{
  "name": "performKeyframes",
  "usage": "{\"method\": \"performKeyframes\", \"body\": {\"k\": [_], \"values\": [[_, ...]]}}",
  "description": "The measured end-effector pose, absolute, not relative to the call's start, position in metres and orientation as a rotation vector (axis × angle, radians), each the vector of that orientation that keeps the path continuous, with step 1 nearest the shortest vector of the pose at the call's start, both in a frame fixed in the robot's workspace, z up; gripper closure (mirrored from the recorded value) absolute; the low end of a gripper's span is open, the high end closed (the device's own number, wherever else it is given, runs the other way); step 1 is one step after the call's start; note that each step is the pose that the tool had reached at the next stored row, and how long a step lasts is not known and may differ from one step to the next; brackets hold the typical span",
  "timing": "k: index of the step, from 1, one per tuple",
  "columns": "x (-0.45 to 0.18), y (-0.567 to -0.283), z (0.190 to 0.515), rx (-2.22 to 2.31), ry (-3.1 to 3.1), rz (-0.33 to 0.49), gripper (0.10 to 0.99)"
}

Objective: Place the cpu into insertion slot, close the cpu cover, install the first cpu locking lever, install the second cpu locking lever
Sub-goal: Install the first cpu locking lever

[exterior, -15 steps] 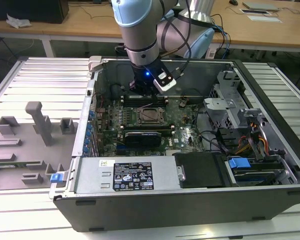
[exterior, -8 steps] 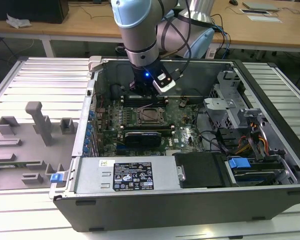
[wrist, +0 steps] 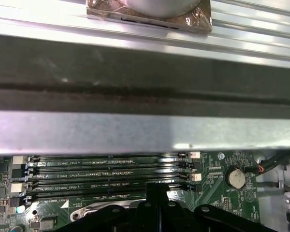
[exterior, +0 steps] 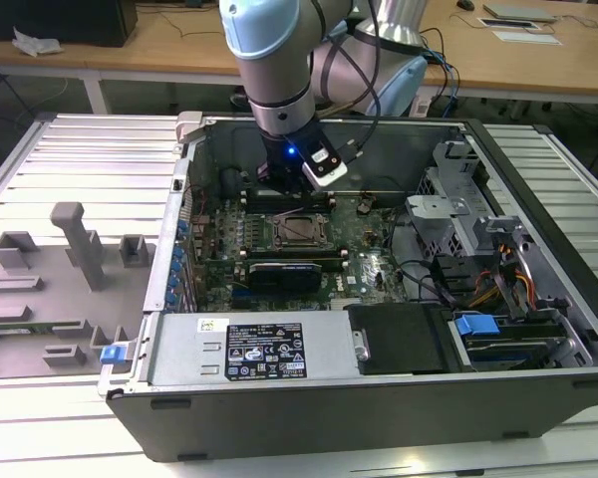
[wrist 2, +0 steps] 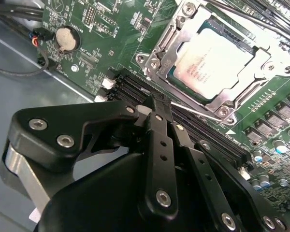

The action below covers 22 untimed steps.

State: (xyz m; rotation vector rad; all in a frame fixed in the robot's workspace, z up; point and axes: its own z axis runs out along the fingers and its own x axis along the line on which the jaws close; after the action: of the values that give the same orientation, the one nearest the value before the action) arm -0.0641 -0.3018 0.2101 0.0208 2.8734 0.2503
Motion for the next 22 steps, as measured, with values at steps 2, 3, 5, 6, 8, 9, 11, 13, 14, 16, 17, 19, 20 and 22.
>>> {"method": "performKeyframes", "body": {"k": [2,3,5,6,8,9,11,13,14,16,17,19,20,22], "values": [[-0.0641,-0.3018,0.2089,0.051,2.872,0.246,0.980],[-0.0641,-0.3018,0.2085,0.062,2.871,0.244,0.980],[-0.0642,-0.3016,0.2080,0.080,2.870,0.242,0.980],[-0.0644,-0.3013,0.2076,0.093,2.868,0.240,0.980],[-0.0650,-0.3006,0.2071,0.109,2.867,0.238,0.980],[-0.0653,-0.3002,0.2069,0.115,2.867,0.237,0.980],[-0.0657,-0.2990,0.2067,0.121,2.866,0.237,0.980],[-0.0657,-0.2956,0.2061,0.149,2.863,0.233,0.980],[-0.0657,-0.2957,0.2057,0.179,2.860,0.229,0.980],[-0.0696,-0.2948,0.2041,0.256,2.851,0.218,0.980],[-0.0707,-0.2944,0.2039,0.262,2.850,0.217,0.980],[-0.0712,-0.2932,0.2036,0.268,2.850,0.217,0.980],[-0.0713,-0.2924,0.2034,0.271,2.849,0.216,0.980],[-0.0713,-0.2919,0.2028,0.286,2.847,0.214,0.980]]}}
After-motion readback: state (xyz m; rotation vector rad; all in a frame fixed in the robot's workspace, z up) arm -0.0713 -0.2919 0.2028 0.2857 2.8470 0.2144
